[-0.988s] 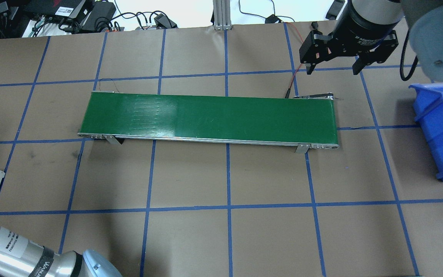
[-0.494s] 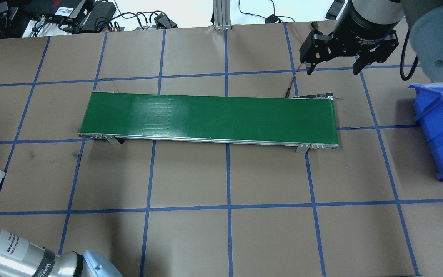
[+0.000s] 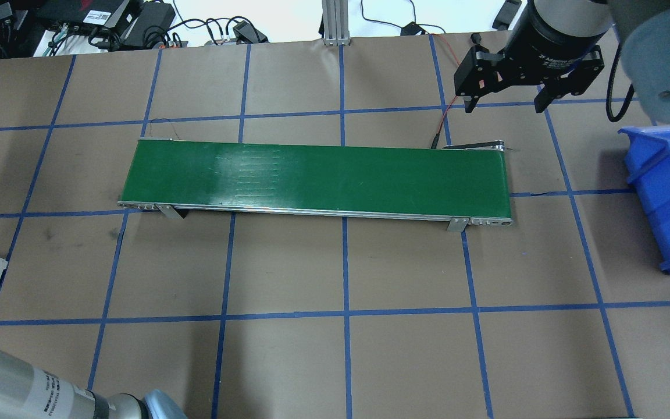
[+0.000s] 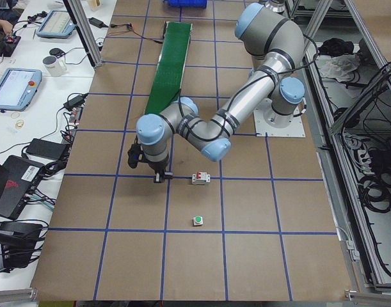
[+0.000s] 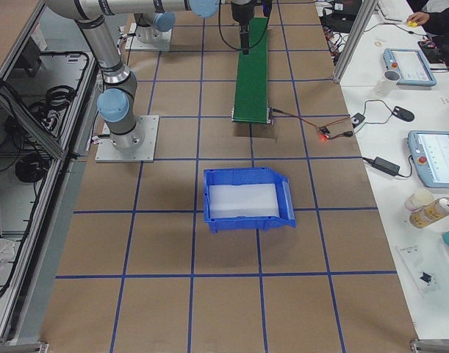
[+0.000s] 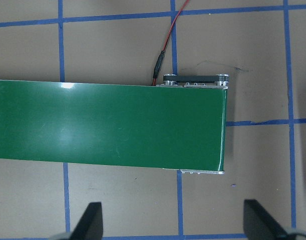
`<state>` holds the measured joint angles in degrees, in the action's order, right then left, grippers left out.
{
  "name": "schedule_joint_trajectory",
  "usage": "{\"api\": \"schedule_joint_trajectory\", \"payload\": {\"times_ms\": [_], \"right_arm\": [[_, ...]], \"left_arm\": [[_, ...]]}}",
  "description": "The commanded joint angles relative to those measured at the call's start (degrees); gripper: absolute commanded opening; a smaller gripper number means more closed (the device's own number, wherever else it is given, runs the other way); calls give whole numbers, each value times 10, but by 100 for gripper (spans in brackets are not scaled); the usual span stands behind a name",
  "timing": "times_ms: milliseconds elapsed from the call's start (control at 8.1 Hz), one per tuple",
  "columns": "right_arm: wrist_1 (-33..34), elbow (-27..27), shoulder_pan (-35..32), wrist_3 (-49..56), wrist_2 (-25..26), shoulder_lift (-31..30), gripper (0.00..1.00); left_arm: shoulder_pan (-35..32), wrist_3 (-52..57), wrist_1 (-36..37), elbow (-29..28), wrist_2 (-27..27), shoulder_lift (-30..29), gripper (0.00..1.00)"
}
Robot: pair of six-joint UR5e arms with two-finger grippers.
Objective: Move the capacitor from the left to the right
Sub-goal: 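Lift the capacitor with the left gripper, then carry the capacitor over the conveyor's near end while right gripper lowers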
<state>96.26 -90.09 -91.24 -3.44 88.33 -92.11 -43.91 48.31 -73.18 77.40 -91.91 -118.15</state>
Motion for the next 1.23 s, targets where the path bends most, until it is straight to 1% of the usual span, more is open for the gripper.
{"api": "schedule_joint_trajectory", "payload": {"times_ms": [0,123,494,617,741,864,988,1111], "right_arm": [[0,0,0,-2,0,0,100],[0,0,0,-3,0,0,100],[0,0,0,-3,0,0,100],[0,0,0,-3,2,0,100],[2,-4,0,-3,2,0,100],[2,-3,1,0,7,-1,100],[3,-3,3,-3,6,0,100],[-5,-3,4,-2,5,1,100]], "left_arm": [[-123,-130,-74,2,-27,52,0],[-160,-180,-110,3,-34,68,0],[-283,-283,-115,6,-28,79,0],[-310,-306,-110,7,-25,78,0],[-320,-310,-109,8,-17,75,0],[-320,-304,-108,11,5,69,0],[-321,-303,-107,23,7,66,0],[-321,-305,-81,43,7,60,0]]}}
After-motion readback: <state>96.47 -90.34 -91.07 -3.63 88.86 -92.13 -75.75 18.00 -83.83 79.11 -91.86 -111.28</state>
